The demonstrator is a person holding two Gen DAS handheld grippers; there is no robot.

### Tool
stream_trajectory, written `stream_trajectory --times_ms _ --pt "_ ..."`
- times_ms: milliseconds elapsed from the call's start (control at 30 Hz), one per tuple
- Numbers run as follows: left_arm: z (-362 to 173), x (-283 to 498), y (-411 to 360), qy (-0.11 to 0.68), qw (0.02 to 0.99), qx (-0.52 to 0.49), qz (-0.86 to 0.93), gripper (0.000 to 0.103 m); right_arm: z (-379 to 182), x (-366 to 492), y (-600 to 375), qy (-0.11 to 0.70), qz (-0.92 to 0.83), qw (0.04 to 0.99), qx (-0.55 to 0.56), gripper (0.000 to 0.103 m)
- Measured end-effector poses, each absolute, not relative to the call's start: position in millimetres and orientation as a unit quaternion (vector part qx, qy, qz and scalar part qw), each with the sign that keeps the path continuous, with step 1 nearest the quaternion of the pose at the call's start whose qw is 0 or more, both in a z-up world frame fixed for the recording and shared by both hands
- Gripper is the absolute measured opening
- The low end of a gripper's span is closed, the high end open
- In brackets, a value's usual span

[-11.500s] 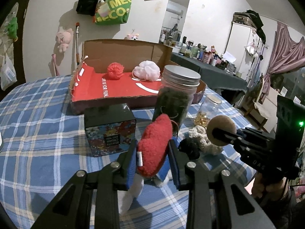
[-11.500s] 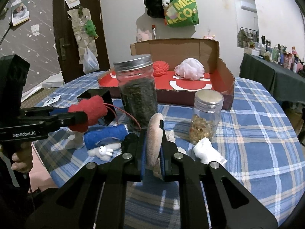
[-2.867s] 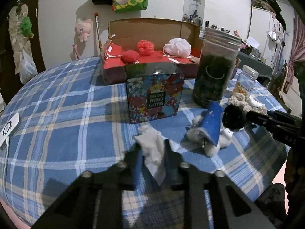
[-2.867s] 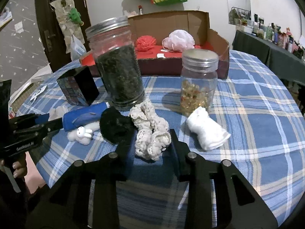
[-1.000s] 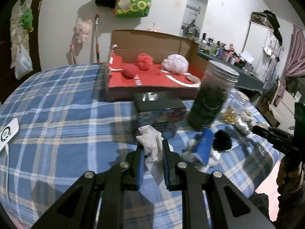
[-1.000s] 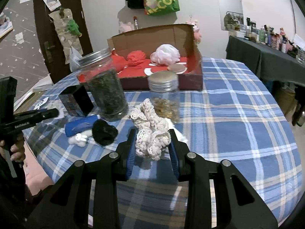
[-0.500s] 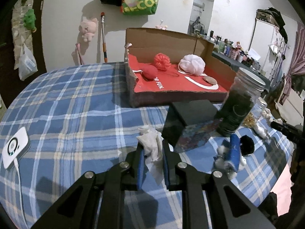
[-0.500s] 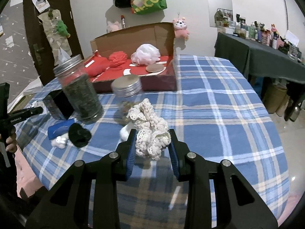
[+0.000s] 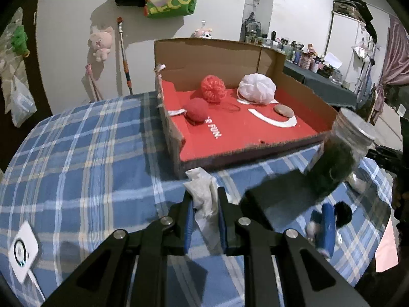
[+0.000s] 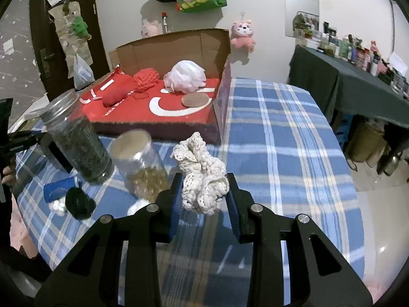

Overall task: Organize soft objects
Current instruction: 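Carry the white tissue and crochet scrunchie into the box with both tools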

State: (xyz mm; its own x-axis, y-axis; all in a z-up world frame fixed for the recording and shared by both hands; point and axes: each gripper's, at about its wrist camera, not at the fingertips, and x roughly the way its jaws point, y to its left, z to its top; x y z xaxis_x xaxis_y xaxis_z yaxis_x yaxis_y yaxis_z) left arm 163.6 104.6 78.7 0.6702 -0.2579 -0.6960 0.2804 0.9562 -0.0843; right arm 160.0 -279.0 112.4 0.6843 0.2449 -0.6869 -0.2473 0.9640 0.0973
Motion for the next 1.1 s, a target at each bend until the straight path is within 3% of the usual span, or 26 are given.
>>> stream_trajectory --times_ms 667,1100 --pt "117 242 49 0.387 0.893 0.061 -0.220 0.018 146 242 -234 0.381 0.220 0.896 -0.053 0.030" --pt "109 312 9 0.454 0.854 0.068 -0.245 0.018 149 311 -185 0.419 0.265 0.863 -0.093 0.030"
